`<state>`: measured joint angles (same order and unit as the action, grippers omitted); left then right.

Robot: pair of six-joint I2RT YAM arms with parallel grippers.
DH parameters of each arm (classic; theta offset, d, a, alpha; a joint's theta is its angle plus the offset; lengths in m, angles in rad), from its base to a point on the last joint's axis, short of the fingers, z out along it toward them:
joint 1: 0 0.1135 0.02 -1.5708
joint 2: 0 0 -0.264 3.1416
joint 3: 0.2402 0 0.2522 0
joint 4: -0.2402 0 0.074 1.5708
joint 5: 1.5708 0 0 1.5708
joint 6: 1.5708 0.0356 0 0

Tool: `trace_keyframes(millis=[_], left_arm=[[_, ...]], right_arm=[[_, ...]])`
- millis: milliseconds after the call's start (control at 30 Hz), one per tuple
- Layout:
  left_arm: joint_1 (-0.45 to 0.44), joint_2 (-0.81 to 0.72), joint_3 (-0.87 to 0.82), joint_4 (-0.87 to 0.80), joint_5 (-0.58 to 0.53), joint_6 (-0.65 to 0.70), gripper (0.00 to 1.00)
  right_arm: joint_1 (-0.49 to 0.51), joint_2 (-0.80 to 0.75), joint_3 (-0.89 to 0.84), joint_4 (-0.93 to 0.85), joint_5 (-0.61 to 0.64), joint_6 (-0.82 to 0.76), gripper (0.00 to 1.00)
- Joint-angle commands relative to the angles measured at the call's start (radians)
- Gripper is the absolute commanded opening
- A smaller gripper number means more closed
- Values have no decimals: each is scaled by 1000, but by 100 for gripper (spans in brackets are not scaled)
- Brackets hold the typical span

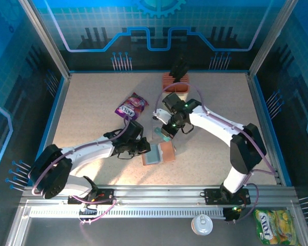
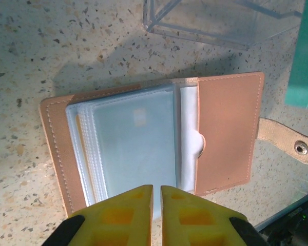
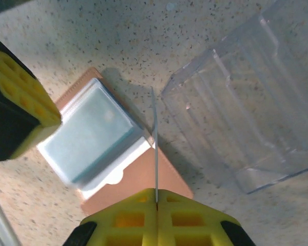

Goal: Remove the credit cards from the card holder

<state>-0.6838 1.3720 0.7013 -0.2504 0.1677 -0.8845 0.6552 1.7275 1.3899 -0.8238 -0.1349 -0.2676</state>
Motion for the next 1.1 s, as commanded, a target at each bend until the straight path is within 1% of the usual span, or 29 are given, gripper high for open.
trace_keyframes(millis=[0,100,267,500,833,1067], left_arm=[[-5,-41,-31,-42,-23,19,13],[-3,-59,-49,-40,-24,9,13],[-2,-76,-73,-35,-22,-1,13],[0,-91,-74,-46,-20,1,13],[5,-107,-75,-62,-23,12,14],[15,-97,-68,-62,-15,18,14]], right_arm=[[1,36,74,-111,63,-228,0],[-4,74,136,-141,86,-288,0],[-14,147,241,-209,87,-366,0],[-26,228,357,-281,80,-429,0],[-44,323,449,-340,84,-498,0],[-48,408,505,-373,77,-512,0]])
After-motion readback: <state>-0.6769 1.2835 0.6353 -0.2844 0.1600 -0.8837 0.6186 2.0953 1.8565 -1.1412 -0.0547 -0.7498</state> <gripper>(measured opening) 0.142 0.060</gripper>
